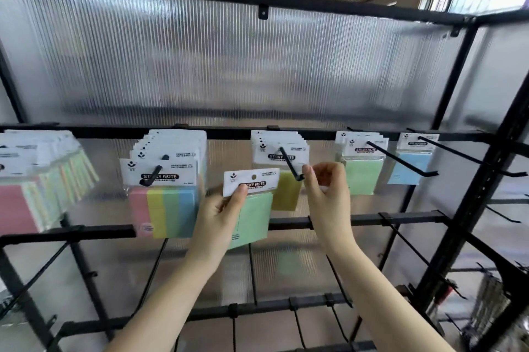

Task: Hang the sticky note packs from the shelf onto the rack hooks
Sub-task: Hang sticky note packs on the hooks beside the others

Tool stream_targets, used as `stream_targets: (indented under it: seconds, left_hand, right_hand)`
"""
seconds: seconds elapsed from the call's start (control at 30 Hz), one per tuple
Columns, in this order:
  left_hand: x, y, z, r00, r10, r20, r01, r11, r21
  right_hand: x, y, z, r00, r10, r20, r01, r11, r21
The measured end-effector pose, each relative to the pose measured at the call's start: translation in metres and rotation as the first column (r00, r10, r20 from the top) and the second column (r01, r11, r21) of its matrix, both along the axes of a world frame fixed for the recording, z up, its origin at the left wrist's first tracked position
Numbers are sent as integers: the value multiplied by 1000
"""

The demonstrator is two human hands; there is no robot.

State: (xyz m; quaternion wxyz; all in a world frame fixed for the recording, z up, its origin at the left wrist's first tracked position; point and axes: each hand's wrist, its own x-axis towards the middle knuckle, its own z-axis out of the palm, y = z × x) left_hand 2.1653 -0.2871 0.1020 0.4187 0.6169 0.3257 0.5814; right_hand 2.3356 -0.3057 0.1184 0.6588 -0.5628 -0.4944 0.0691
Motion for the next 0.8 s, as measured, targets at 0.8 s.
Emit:
stream_targets:
  seconds: [0.8]
  left_hand:
    - [105,-56,-5,902,-432,16,431,902,15]
  right_hand:
    - [32,-101,-7,993,-32,-116,45,992,115]
